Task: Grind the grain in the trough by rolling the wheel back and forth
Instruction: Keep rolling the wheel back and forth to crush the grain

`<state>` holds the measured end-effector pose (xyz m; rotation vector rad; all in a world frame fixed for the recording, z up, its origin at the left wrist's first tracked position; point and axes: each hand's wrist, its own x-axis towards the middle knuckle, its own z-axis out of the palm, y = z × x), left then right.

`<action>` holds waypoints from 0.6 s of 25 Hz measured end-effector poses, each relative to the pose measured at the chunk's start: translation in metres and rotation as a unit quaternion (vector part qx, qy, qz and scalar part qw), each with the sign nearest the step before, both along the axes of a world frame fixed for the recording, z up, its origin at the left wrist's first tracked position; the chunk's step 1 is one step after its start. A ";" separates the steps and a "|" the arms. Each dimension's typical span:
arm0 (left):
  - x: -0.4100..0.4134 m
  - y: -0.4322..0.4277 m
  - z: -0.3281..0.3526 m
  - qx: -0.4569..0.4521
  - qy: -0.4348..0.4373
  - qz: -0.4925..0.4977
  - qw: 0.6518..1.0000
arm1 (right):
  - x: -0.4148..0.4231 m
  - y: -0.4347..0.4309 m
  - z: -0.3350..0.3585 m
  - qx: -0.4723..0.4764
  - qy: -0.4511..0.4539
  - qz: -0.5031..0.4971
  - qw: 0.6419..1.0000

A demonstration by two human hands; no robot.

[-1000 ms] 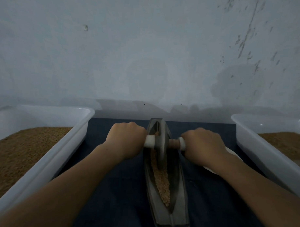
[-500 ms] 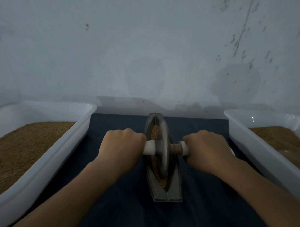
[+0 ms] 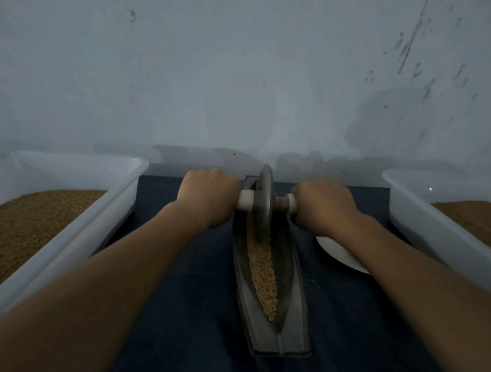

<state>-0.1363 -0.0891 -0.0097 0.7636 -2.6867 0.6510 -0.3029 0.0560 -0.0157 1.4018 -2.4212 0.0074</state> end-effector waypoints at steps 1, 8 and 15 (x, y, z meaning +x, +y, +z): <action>0.007 0.007 -0.001 -0.008 -0.005 -0.005 1.000 | 0.005 0.011 -0.004 -0.005 -0.006 0.003 1.000; 0.061 0.055 -0.005 -0.022 -0.025 -0.053 0.998 | 0.051 0.083 -0.016 -0.006 -0.032 0.014 0.999; 0.021 0.013 -0.012 0.011 0.000 -0.011 1.000 | 0.021 0.026 -0.005 0.006 0.006 -0.007 1.000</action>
